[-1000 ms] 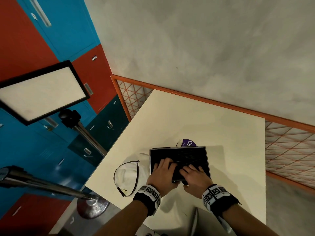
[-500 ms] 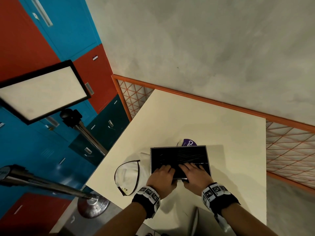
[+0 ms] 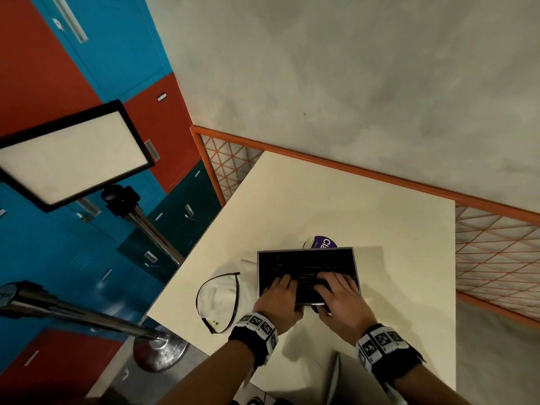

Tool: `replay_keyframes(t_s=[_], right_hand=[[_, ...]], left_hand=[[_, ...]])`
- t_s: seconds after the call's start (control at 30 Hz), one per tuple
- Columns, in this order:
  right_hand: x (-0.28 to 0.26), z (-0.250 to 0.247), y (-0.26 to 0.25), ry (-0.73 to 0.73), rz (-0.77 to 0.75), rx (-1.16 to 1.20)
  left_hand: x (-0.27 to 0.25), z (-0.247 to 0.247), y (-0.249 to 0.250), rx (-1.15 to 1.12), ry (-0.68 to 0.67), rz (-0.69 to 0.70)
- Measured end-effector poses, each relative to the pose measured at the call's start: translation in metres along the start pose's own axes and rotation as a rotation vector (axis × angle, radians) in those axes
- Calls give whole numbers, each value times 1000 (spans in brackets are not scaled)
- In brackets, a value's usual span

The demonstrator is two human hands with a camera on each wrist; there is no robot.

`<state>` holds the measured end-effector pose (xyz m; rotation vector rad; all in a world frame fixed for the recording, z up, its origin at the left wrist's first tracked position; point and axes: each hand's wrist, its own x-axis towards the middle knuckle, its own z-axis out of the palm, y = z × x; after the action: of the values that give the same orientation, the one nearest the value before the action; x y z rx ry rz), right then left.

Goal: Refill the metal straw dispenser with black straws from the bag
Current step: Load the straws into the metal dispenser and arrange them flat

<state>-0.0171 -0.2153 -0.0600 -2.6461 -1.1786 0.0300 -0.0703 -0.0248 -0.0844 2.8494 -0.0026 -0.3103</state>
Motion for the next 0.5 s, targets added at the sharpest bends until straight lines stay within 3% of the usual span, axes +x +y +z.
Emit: replay_keyframes(t_s=[0.23, 0.5], right_hand=[[13, 1, -17, -366, -64, -59], [28, 4, -2, -430, 52, -60]], left_hand=[[3, -4, 0, -27, 0, -25], [2, -6, -2, -62, -10, -7]])
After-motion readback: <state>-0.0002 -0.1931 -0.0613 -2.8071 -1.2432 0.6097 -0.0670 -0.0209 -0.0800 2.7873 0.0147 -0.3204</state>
